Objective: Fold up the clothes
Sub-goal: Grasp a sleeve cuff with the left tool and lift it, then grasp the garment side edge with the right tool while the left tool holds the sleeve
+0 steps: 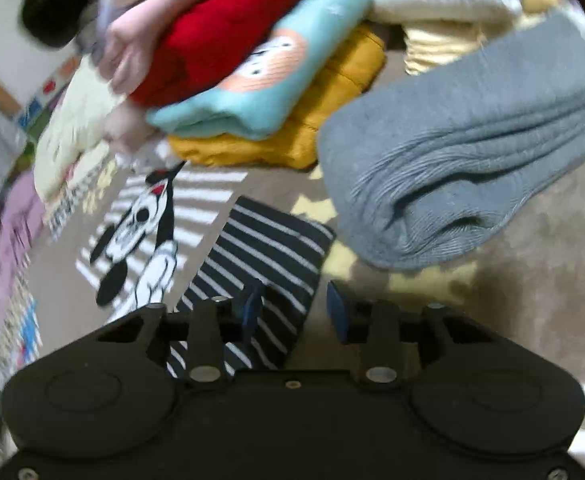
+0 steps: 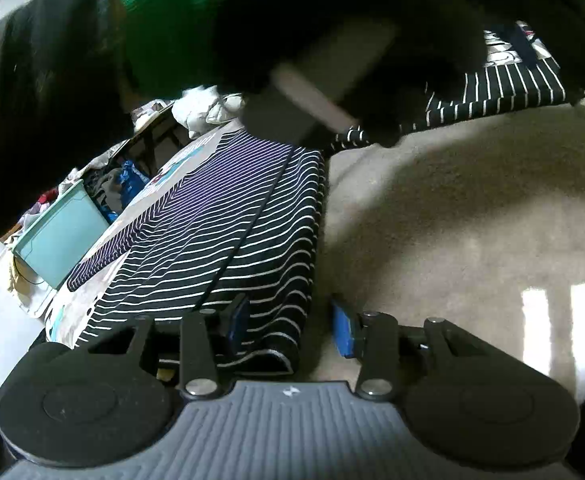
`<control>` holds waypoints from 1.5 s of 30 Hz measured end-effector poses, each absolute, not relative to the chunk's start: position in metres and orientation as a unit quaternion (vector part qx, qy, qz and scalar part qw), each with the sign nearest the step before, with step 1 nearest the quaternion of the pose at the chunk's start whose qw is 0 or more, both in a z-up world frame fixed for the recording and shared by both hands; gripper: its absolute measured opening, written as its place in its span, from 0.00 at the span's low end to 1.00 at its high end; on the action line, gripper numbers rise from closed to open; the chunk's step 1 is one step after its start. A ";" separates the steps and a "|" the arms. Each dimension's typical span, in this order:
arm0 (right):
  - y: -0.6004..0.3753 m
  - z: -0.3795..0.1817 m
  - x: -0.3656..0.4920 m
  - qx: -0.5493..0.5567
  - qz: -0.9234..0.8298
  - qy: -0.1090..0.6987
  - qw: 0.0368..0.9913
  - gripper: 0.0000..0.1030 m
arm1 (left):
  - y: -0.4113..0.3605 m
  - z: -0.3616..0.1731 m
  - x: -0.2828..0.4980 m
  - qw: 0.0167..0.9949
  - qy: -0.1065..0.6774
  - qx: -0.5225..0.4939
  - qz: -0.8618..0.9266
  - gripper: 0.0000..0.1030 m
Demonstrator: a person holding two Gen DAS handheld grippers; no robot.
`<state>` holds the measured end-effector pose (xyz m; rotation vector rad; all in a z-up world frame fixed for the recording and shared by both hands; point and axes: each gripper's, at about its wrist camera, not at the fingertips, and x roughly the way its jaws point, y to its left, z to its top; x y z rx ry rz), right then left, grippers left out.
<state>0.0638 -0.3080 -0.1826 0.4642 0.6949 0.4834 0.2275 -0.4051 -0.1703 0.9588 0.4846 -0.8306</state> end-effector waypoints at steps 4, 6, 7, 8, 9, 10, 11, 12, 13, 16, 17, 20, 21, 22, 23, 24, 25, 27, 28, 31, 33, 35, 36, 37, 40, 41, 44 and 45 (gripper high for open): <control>-0.309 -0.184 0.064 0.228 0.233 0.333 0.885 0.43 | -0.420 -0.179 0.228 0.777 0.200 0.472 -0.365 0.32; -0.309 -0.186 0.064 0.231 0.233 0.332 0.885 0.43 | -0.424 -0.184 0.226 0.771 0.183 0.493 -0.359 0.29; -0.309 -0.186 0.064 0.231 0.233 0.331 0.885 0.43 | -0.426 -0.187 0.224 0.768 0.177 0.503 -0.356 0.22; -0.309 -0.186 0.064 0.232 0.234 0.331 0.884 0.43 | -0.428 -0.190 0.222 0.763 0.173 0.512 -0.354 0.18; -0.309 -0.186 0.064 0.233 0.234 0.330 0.884 0.43 | -0.430 -0.192 0.221 0.759 0.168 0.521 -0.352 0.11; -0.309 -0.187 0.064 0.234 0.234 0.330 0.884 0.43 | -0.431 -0.193 0.221 0.761 0.167 0.521 -0.349 0.07; -0.310 -0.187 0.065 0.235 0.234 0.329 0.884 0.43 | -0.430 -0.191 0.222 0.767 0.167 0.514 -0.346 0.07; -0.310 -0.187 0.066 0.235 0.234 0.329 0.884 0.43 | -0.429 -0.189 0.223 0.773 0.167 0.507 -0.342 0.06; -0.310 -0.187 0.067 0.235 0.234 0.329 0.885 0.43 | -0.426 -0.184 0.226 0.786 0.171 0.489 -0.338 0.06; -0.310 -0.186 0.067 0.233 0.233 0.325 0.886 0.43 | -0.405 -0.154 0.238 0.832 0.178 0.420 -0.317 0.06; -0.311 -0.185 0.068 0.234 0.233 0.323 0.887 0.43 | -0.394 -0.140 0.244 0.848 0.181 0.390 -0.310 0.06; -0.314 -0.185 0.068 0.236 0.232 0.320 0.888 0.42 | -0.353 -0.095 0.262 0.892 0.191 0.289 -0.289 0.06; -0.313 -0.184 0.068 0.235 0.231 0.320 0.888 0.42 | -0.333 -0.078 0.267 0.906 0.192 0.253 -0.281 0.06; -0.312 -0.184 0.067 0.231 0.231 0.319 0.890 0.42 | -0.311 -0.060 0.270 0.917 0.193 0.217 -0.272 0.06; -0.311 -0.183 0.067 0.227 0.230 0.319 0.891 0.42 | -0.290 -0.043 0.274 0.928 0.194 0.179 -0.263 0.05; -0.310 -0.183 0.066 0.222 0.230 0.318 0.893 0.43 | -0.268 -0.027 0.275 0.936 0.193 0.147 -0.254 0.05; -0.308 -0.182 0.066 0.217 0.230 0.317 0.894 0.43 | -0.246 -0.013 0.275 0.943 0.189 0.119 -0.246 0.05; -0.307 -0.181 0.066 0.207 0.228 0.316 0.898 0.43 | -0.200 0.015 0.272 0.955 0.180 0.066 -0.225 0.05; -0.306 -0.181 0.065 0.201 0.226 0.315 0.900 0.43 | -0.177 0.026 0.268 0.960 0.176 0.045 -0.214 0.05; -0.301 -0.177 0.060 0.179 0.225 0.312 0.905 0.44 | -0.107 0.049 0.255 0.971 0.167 -0.015 -0.172 0.05; -0.299 -0.176 0.056 0.162 0.224 0.310 0.910 0.45 | -0.072 0.051 0.246 0.974 0.166 -0.046 -0.146 0.05; -0.295 -0.174 0.052 0.145 0.223 0.306 0.914 0.45 | -0.036 0.048 0.240 0.975 0.171 -0.079 -0.121 0.05; -0.291 -0.173 0.052 0.136 0.222 0.304 0.916 0.45 | -0.020 0.045 0.236 0.974 0.175 -0.096 -0.110 0.05; -0.287 -0.173 0.052 0.128 0.221 0.302 0.918 0.45 | -0.006 0.040 0.231 0.972 0.179 -0.111 -0.101 0.05; -0.277 -0.169 0.049 0.096 0.219 0.297 0.925 0.39 | 0.025 0.024 0.219 0.968 0.188 -0.144 -0.079 0.05; -0.275 -0.168 0.048 0.086 0.216 0.296 0.926 0.31 | 0.033 0.020 0.214 0.967 0.189 -0.153 -0.074 0.05; -0.269 -0.165 0.046 0.061 0.210 0.292 0.931 0.19 | 0.055 0.011 0.200 0.965 0.181 -0.180 -0.058 0.05; -0.268 -0.163 0.047 0.054 0.208 0.289 0.933 0.18 | 0.061 0.008 0.196 0.964 0.176 -0.191 -0.054 0.05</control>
